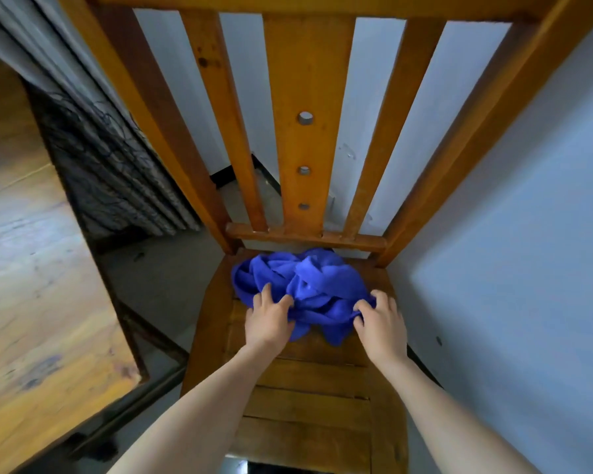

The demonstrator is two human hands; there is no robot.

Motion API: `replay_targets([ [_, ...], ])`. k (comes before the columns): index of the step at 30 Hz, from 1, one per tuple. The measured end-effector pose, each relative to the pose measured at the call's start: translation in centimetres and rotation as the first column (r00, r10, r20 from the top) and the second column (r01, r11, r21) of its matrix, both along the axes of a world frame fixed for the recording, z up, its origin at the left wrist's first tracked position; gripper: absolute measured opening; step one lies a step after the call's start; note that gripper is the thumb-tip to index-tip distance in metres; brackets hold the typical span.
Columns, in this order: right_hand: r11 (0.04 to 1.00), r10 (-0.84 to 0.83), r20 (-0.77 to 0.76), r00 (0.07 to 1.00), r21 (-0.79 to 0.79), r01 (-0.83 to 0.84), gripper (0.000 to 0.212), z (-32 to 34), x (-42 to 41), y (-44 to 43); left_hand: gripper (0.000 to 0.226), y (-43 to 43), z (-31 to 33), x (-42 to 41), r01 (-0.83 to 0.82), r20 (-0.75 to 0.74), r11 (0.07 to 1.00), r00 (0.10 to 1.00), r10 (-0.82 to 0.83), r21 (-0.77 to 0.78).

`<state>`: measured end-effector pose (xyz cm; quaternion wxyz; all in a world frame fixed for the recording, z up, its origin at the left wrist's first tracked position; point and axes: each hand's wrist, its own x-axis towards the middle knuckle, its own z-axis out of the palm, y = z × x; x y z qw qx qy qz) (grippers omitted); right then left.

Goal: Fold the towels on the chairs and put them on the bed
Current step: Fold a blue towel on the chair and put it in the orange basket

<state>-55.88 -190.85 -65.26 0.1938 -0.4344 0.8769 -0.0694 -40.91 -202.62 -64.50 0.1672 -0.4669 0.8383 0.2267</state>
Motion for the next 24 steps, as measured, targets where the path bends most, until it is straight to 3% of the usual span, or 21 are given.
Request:
replay_targets([
  [5,0.997,-0.007,0.129,0.992,-0.071,0.016,0.016,1.2,0.3,0.9,0.026,1.6,0.6,1.3,0.018,-0.121,1.000,0.992,-0.017,0.013],
  [8,0.988,-0.129,0.256,0.958,-0.044,0.145,0.005,3.8,0.4,2.0,0.020,2.9,2.3,2.6,-0.005,-0.233,0.999,0.972,0.016,0.047],
  [14,0.915,-0.316,0.484,0.816,-0.071,0.396,0.007,11.5,0.8,2.6,0.013,4.8,9.6,4.0,-0.072,-0.338,0.986,0.934,0.119,0.148],
  [17,0.920,-0.293,0.495,0.818,-0.089,0.383,0.006,16.3,0.5,2.4,0.007,4.7,14.4,4.0,-0.100,-0.367,0.978,0.916,0.162,0.183],
  [24,0.951,-0.092,0.363,0.927,-0.246,0.190,0.005,30.5,-0.8,0.2,0.015,2.5,26.4,3.8,-0.104,-0.458,0.983,0.874,0.162,0.150],
])
